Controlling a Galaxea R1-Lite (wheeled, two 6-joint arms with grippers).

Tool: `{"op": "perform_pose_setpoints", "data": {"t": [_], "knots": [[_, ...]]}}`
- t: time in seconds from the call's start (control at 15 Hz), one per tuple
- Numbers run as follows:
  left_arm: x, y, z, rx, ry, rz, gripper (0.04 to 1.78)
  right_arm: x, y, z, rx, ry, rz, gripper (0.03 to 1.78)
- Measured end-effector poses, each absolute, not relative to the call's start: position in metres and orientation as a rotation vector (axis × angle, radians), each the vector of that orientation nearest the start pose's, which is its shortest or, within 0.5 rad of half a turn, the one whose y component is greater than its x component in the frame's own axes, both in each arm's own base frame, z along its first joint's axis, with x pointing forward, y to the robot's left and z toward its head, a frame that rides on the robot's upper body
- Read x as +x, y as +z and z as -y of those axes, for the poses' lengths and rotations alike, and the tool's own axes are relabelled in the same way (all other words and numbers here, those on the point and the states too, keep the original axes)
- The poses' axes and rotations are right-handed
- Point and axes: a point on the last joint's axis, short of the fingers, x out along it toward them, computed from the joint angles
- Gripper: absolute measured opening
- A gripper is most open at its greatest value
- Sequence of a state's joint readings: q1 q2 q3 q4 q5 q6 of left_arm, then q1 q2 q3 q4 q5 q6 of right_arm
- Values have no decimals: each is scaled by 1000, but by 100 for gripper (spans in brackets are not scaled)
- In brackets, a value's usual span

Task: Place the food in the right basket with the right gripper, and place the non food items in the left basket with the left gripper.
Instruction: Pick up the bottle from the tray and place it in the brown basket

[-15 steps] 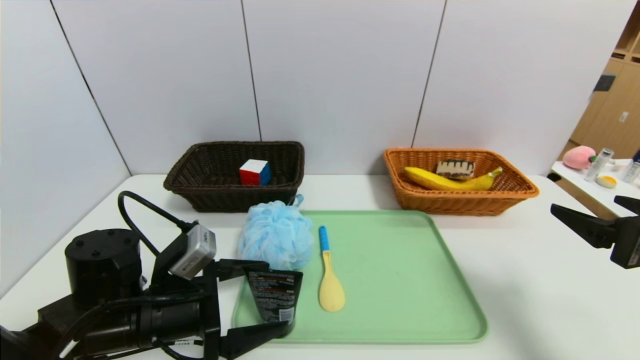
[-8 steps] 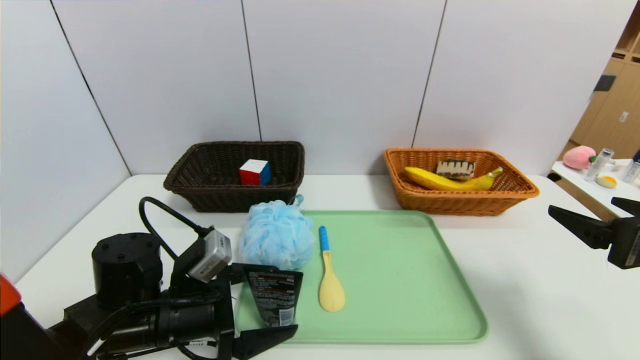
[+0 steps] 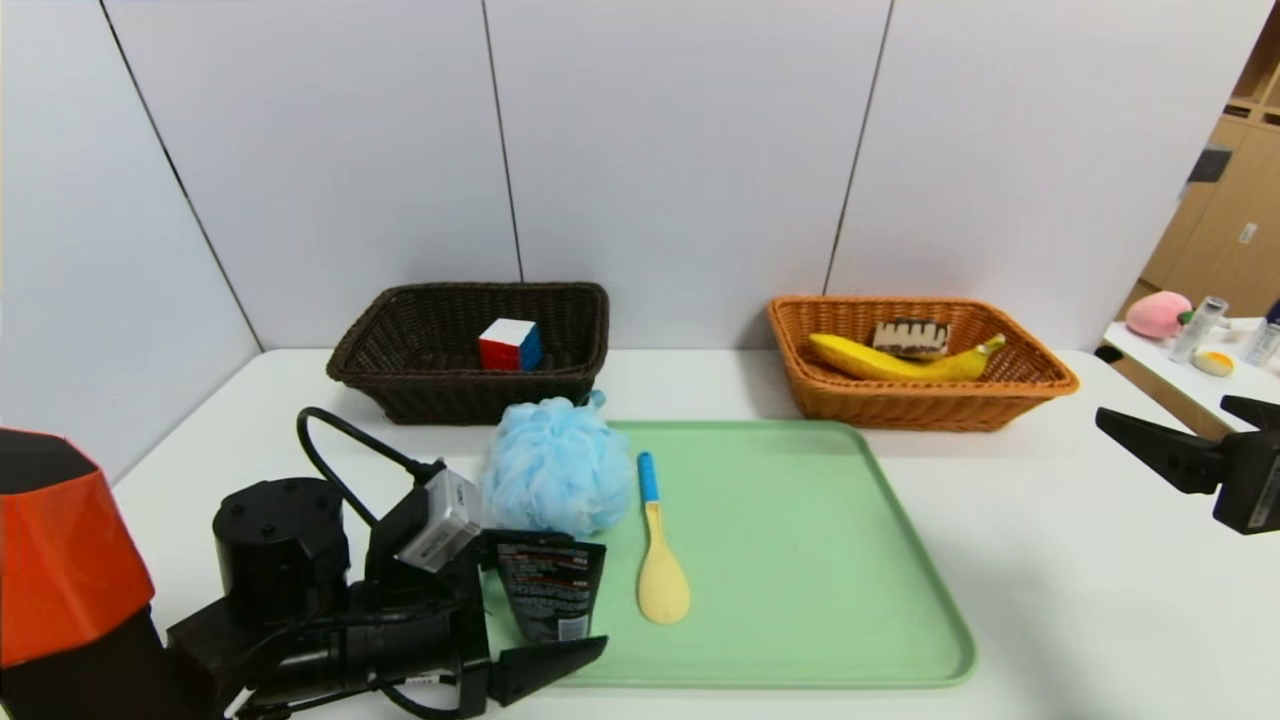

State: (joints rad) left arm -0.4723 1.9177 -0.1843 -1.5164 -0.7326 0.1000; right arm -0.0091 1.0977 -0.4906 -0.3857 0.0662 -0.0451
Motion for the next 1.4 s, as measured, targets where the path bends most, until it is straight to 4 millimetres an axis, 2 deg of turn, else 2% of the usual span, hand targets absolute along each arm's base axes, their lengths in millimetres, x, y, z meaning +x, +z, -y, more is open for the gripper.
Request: {"op": "perform_pose_setpoints", "data": {"t": [0.2, 0.47, 0.73, 0.87, 1.13, 1.4], "knots": [[208, 72, 123, 52, -1209, -194, 100, 151, 206, 0, -36, 60, -223, 169], [207, 71, 123, 50, -1210, -199, 58, 151, 206, 0, -35, 61, -225, 169], [203, 74, 121, 46, -1215, -197, 58, 151, 205, 0, -34, 61, -230, 169], [200, 81, 121, 37, -1218, -177, 51, 151, 204, 0, -33, 61, -233, 169], [190, 112, 123, -43, -1240, -98, 48, 152, 202, 0, -31, 62, -242, 169], [190, 142, 124, -51, -1184, 42, 48, 152, 203, 0, -4, 59, -239, 170]]}}
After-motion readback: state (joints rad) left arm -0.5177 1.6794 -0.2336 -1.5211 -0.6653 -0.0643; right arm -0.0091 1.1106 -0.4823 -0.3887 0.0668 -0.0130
